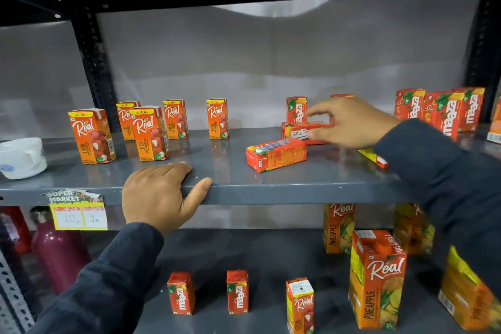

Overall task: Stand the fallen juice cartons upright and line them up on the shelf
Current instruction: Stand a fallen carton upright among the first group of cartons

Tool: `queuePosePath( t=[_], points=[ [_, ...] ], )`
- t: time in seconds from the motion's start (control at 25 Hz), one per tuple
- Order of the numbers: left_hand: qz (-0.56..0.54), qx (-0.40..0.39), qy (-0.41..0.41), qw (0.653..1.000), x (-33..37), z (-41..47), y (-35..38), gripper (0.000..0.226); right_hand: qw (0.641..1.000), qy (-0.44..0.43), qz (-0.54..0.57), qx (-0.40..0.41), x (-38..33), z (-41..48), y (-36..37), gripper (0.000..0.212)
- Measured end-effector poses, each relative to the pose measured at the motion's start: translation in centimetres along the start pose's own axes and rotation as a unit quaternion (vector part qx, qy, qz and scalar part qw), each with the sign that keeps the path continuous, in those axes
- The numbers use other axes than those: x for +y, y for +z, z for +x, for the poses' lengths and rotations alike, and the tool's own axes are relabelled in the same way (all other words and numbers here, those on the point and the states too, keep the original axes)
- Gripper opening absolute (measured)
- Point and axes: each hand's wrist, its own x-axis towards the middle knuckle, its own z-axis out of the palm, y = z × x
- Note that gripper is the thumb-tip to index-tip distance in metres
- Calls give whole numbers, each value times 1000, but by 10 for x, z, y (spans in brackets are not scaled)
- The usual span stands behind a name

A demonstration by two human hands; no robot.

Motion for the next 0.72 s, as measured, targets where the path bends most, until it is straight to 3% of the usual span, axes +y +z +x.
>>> queuePosePath(
  t=[0.08, 0.16, 0.32, 0.6, 0.72],
  points=[
    [1, -3, 0, 1000, -1, 0, 1, 73, 992, 90, -83, -25, 29, -17, -19, 52],
    [2, -8, 3, 1000, 0, 0, 1, 74, 977, 175, -96, -75, 47, -36, -27, 60],
    [1, -13, 7, 1000, 2, -1, -1, 76, 967, 225, -53, -111, 55, -63, -21, 75],
    [-7, -23, 6, 1000, 5, 0, -4, 77, 974, 218, -51, -15, 51, -72, -14, 57],
    [-11, -27, 0, 1000, 6, 0, -5, 77, 969, 195, -24, 148, 48, -73, -14, 51]
  ],
)
